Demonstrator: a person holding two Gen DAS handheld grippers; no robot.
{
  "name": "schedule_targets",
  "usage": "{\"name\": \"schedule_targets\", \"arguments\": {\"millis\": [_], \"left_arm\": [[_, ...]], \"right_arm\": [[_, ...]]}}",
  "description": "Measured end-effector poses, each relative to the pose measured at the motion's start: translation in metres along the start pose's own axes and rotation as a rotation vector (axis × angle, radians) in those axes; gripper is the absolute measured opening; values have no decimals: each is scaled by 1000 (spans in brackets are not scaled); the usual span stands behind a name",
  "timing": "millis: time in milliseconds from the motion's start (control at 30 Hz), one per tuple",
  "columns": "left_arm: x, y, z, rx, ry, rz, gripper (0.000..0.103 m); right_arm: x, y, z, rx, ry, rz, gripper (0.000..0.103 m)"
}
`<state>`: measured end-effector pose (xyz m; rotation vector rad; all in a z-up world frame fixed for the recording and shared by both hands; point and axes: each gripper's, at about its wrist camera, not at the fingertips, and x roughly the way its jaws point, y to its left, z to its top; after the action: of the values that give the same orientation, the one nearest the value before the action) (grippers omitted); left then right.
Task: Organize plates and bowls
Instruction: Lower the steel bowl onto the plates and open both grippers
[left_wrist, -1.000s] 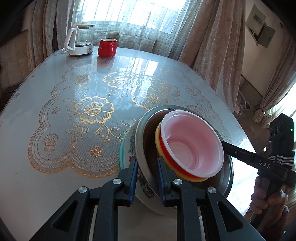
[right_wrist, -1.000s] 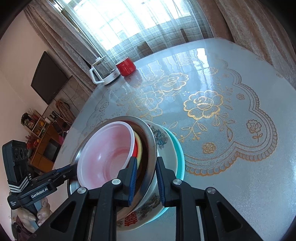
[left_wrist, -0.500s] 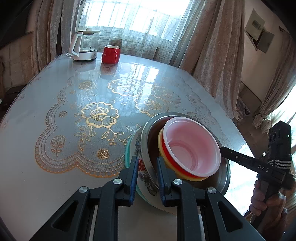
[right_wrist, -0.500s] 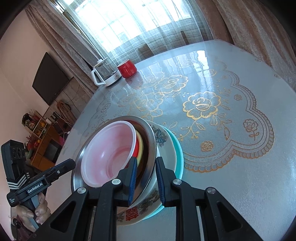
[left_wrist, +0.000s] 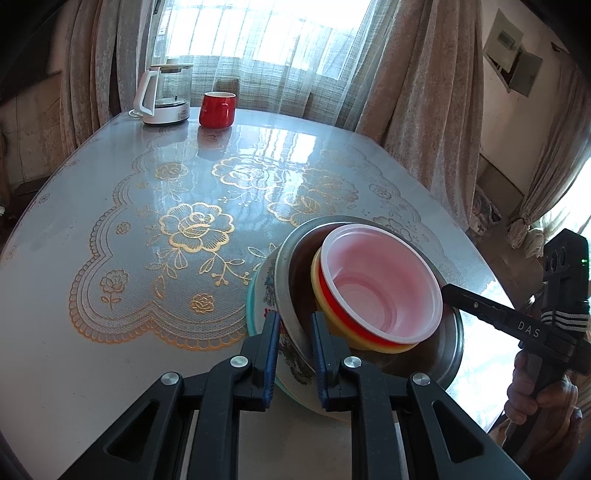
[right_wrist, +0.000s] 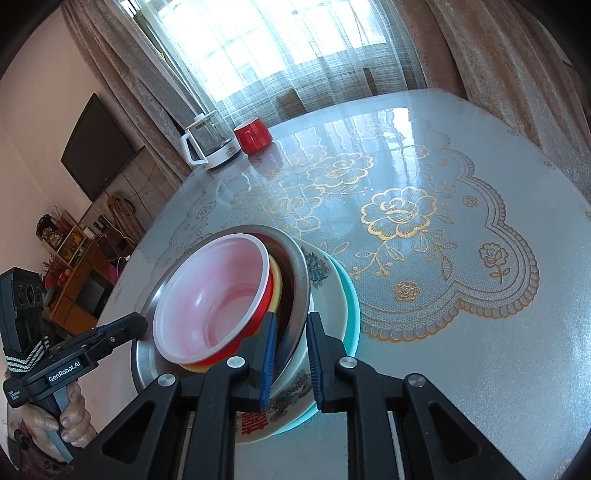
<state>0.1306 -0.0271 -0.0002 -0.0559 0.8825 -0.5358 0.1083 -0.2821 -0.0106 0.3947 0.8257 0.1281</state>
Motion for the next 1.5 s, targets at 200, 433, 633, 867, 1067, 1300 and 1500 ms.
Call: {"name": "schedule_targets", "arguments": {"millis": [200, 433, 633, 867, 1067, 1300, 1500], "left_arm": [[-4, -1, -1, 10, -23, 17, 17], [-7, 5, 0, 0, -37, 25, 17], [-5, 7, 1, 0, -39, 26, 17], [-3, 2, 2, 14, -35, 31, 17], [-3, -2, 1, 22, -37, 40, 17], [-4, -5, -1, 35, -37, 41, 17], [-4, -7, -3, 45, -35, 46, 17]], "right_arm": [[-19, 7, 5, -24, -77, 9, 18], [-11, 40, 8, -154, -52, 18, 25], [14, 40, 18, -156, -6, -34, 25], [27, 34, 19, -163, 37, -73, 25], [24, 30, 22, -158, 33, -63, 25], [26, 38, 18, -184, 54, -46, 24], [19, 39, 10, -190, 47, -43, 24]]}}
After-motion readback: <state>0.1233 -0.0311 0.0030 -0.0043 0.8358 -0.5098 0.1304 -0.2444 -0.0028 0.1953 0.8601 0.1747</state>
